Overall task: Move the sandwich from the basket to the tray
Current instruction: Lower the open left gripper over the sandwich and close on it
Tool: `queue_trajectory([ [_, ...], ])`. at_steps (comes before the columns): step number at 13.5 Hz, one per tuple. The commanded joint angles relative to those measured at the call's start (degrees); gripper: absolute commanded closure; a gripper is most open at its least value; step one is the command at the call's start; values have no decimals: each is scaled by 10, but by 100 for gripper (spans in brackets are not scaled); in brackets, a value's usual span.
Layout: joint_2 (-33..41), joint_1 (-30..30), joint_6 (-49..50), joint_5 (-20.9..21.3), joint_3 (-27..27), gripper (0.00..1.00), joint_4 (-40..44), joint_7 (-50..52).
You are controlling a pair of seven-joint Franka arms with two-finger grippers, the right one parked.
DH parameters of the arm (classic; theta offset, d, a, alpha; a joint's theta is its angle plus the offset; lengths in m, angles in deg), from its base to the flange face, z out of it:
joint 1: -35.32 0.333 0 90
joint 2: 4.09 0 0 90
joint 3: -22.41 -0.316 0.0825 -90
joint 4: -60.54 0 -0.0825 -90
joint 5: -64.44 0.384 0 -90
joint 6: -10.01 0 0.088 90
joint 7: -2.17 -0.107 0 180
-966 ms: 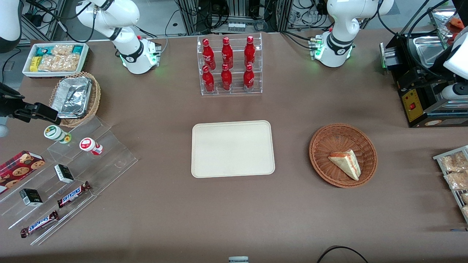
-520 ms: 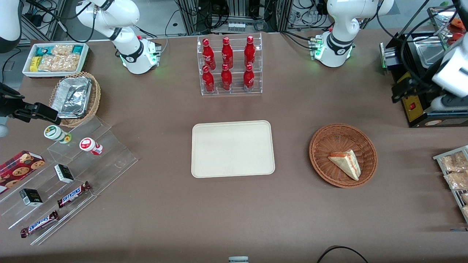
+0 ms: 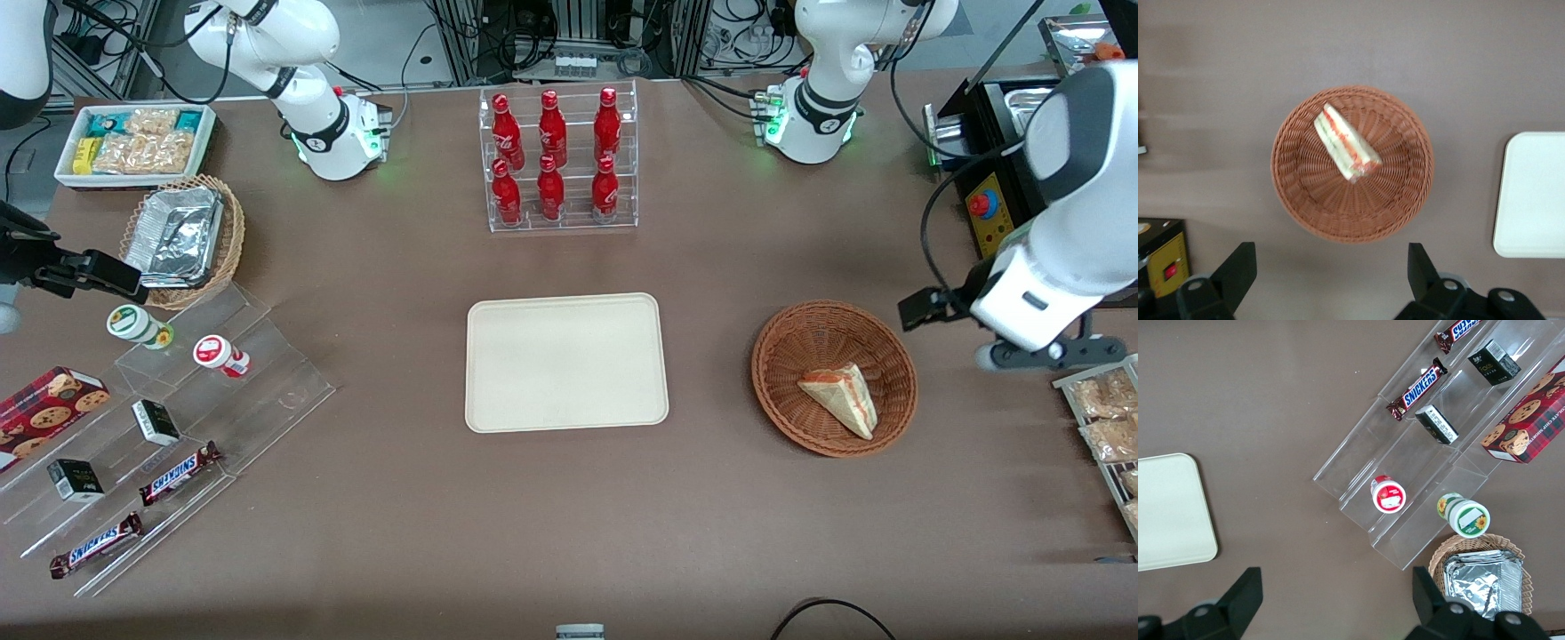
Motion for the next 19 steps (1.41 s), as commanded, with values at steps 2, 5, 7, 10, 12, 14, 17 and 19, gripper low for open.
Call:
queue_trajectory([
  [2, -10, -7, -92, 2, -2, 0, -66, 50],
  [5, 1, -3, -166, 2, -4, 0, -139, 110],
  [7, 17, -2, -226, 1, -6, 0, -203, 120],
  [10, 19, 0, -319, 1, -7, 0, -267, 203],
  [12, 21, 0, -369, 1, -7, 0, -307, 248],
  [14, 14, -1, -424, 1, -7, 0, -333, 297],
  [17, 1, -1, -466, 1, -7, 0, -358, 324],
  [19, -11, -1, -477, 1, -7, 0, -358, 326],
])
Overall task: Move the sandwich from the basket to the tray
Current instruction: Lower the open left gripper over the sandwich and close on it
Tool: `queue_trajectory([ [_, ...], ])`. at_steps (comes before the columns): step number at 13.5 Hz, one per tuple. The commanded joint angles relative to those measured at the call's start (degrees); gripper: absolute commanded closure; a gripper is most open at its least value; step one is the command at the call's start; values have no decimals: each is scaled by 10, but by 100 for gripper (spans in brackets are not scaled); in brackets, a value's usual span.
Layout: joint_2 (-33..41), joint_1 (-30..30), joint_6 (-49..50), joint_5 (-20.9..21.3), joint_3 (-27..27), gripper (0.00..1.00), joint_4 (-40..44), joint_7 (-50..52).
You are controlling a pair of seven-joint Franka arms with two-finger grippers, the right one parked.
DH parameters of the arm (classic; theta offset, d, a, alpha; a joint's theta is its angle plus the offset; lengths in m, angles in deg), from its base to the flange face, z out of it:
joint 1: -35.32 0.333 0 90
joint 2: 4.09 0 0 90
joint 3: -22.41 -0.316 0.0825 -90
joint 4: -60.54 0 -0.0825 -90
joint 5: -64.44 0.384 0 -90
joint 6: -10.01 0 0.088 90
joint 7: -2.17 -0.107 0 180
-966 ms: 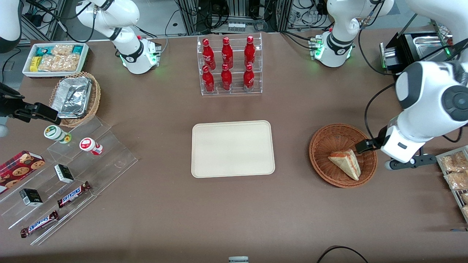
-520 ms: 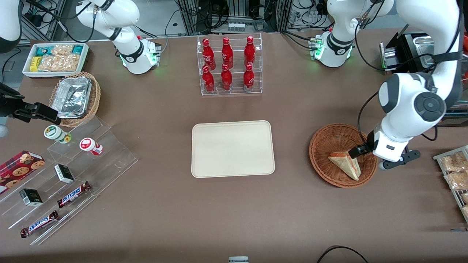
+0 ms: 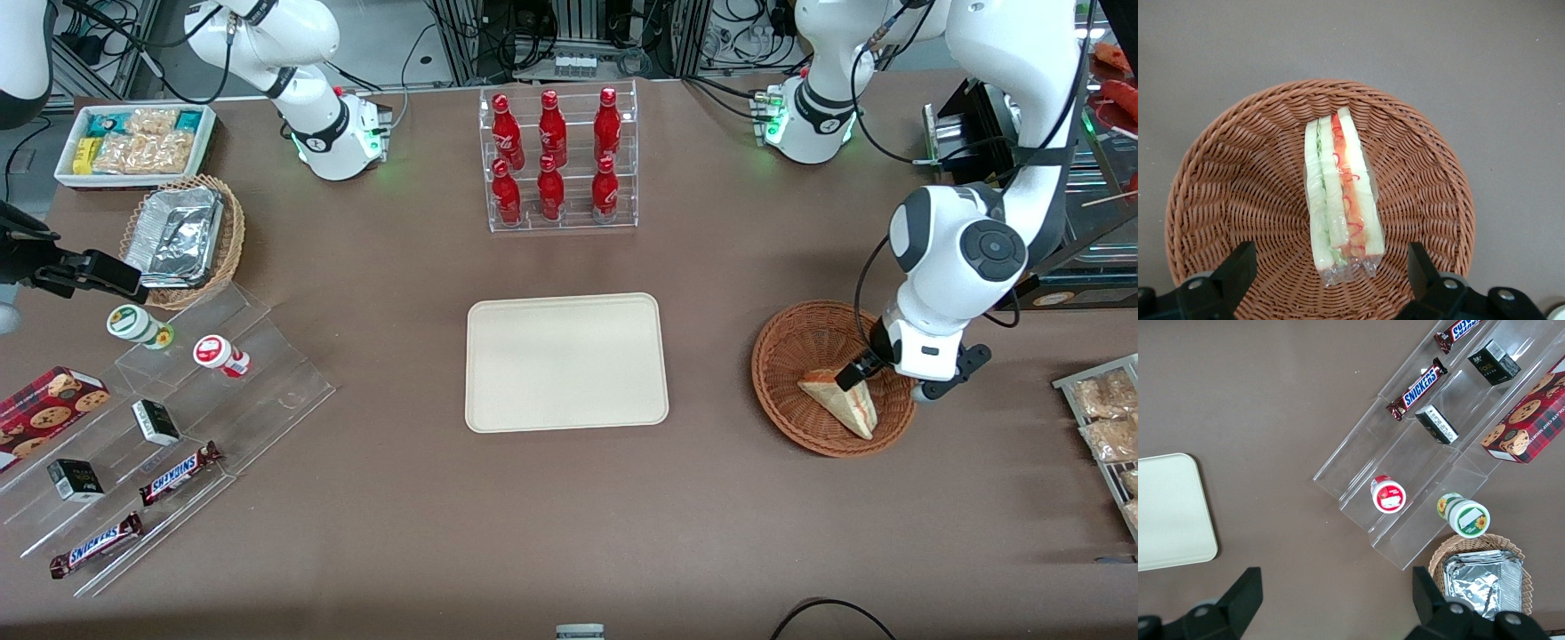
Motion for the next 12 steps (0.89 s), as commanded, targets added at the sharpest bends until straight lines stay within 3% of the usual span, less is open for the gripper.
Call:
queue_trajectory([
  [1, -6, -2, -20, 2, -1, 0, -8, 16],
  [12, -55, -4, -61, 0, 0, 0, 9, 31],
])
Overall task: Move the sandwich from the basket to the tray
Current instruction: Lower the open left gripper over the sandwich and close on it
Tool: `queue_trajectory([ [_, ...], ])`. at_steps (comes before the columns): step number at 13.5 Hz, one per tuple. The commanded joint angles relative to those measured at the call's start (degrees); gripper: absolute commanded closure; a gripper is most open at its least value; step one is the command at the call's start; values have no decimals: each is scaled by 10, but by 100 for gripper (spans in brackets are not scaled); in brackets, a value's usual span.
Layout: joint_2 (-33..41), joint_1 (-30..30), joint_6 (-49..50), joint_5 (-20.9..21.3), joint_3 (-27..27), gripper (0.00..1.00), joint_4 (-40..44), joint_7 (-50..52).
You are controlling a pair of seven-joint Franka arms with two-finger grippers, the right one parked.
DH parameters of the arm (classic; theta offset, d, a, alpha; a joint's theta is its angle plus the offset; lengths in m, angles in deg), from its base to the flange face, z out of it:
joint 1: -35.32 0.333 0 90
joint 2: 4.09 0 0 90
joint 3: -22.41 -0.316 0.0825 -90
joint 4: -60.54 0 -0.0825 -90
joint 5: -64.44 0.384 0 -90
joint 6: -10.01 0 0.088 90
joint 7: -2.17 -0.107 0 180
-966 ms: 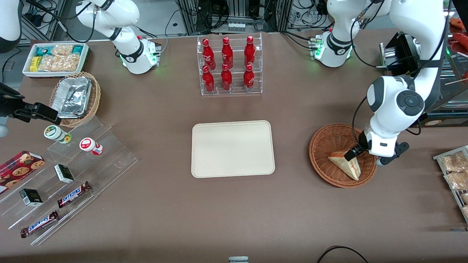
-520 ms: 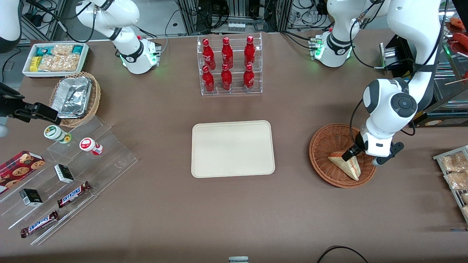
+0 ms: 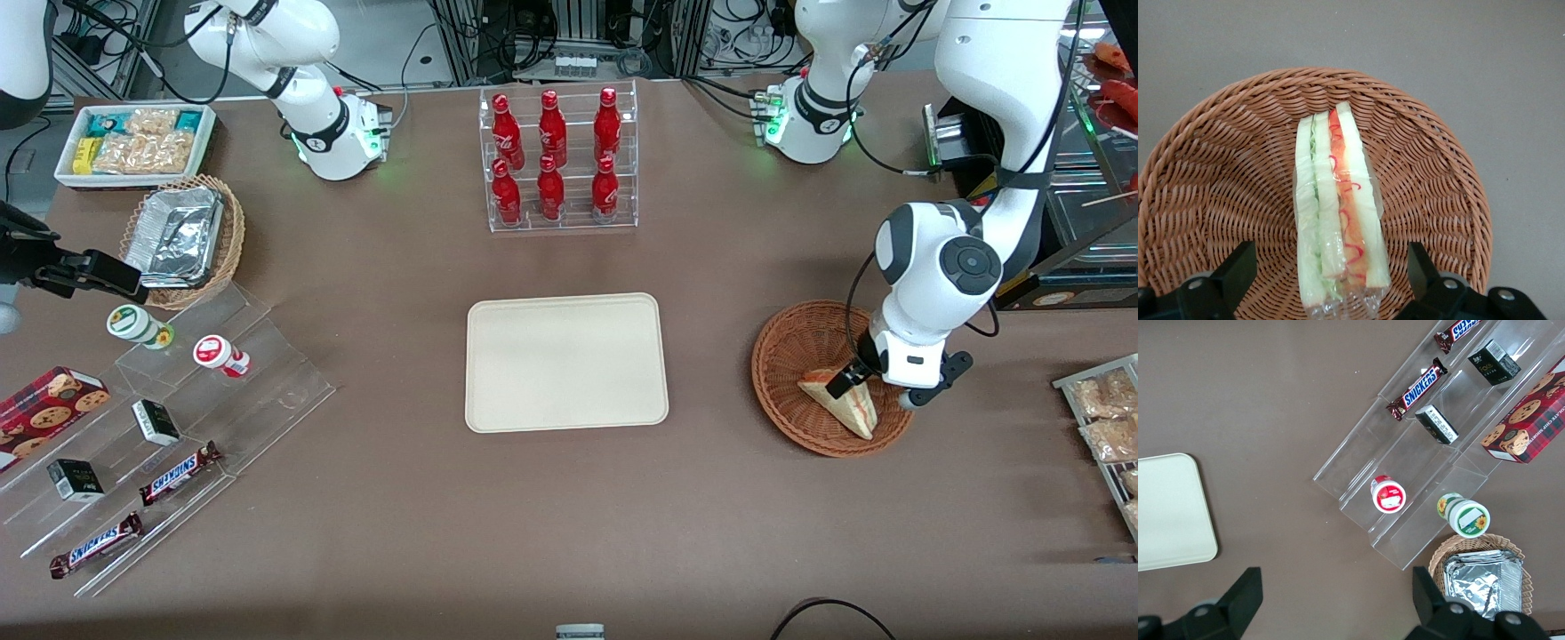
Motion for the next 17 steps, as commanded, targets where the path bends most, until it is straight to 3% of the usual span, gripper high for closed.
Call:
queue_trajectory([
  [1, -20, -5, -15, 1, 0, 1, 13, 12],
  [3, -27, -7, -15, 1, 0, 13, 17, 13],
  [4, -28, -7, -15, 1, 0, 30, 18, 13],
  [6, -26, -6, -11, 1, 0, 75, 21, 13],
  [7, -27, -6, -8, 1, 0, 92, 25, 13],
  [8, -25, -7, -7, 1, 0, 100, 30, 13],
  [10, -16, -7, 17, 2, 0, 100, 40, 9],
  [17, 18, -14, 265, 9, 18, 100, 174, -2],
])
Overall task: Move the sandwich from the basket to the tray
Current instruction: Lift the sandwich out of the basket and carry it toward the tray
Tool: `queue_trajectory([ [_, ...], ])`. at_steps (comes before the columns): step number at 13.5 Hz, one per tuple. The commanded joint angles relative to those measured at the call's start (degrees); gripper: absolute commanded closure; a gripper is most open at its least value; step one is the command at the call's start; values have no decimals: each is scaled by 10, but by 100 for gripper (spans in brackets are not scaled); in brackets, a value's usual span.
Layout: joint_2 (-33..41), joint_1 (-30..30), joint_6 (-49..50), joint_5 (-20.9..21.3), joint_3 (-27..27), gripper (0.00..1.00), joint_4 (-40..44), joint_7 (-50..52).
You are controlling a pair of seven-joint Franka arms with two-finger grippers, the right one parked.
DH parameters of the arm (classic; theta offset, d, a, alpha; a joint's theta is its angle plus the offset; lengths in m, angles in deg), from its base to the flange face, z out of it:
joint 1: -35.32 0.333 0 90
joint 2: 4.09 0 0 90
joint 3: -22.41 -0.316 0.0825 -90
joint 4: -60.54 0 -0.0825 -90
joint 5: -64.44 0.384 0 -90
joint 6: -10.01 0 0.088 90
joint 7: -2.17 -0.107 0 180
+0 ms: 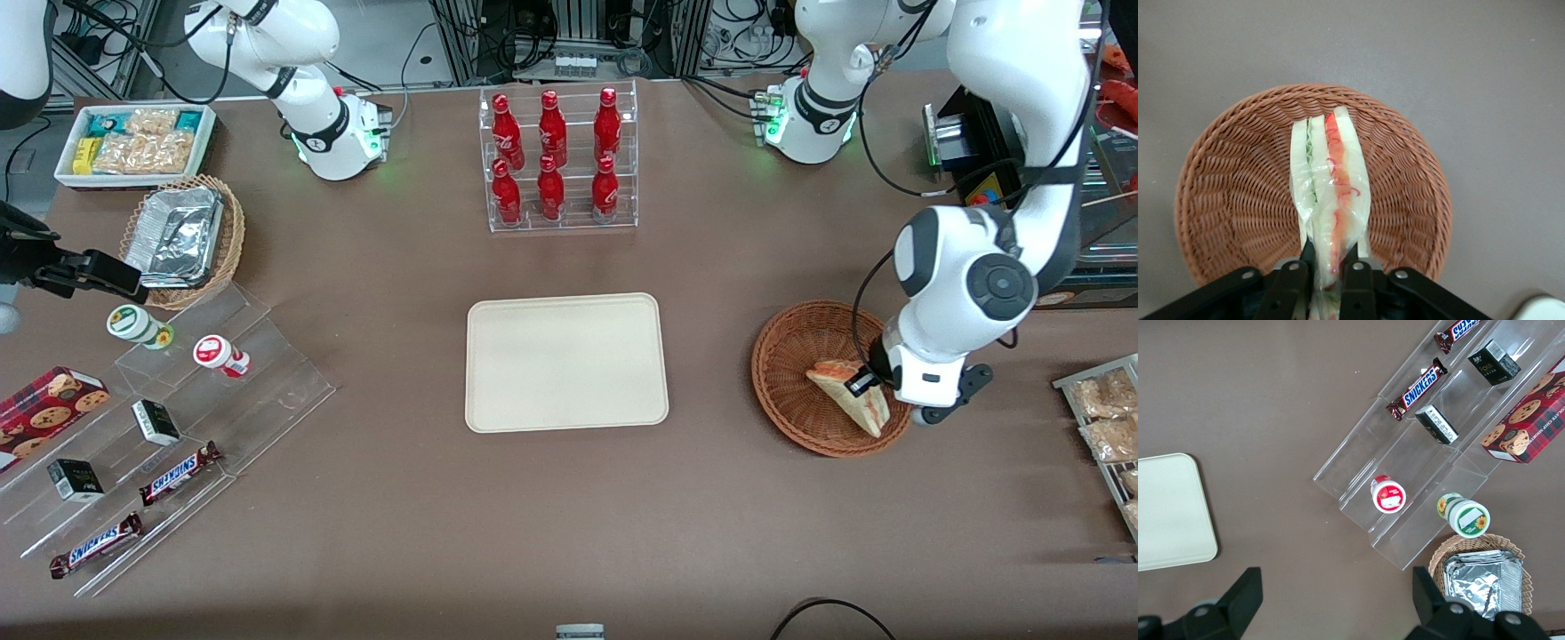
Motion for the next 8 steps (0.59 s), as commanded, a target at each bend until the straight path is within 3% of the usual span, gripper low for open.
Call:
queue_trajectory([
  [1, 8, -9, 83, 9, 25, 100, 63, 1],
  [4, -6, -15, 123, 9, 81, 100, 124, 3],
  [8, -36, -89, 125, 9, 97, 100, 164, 2],
])
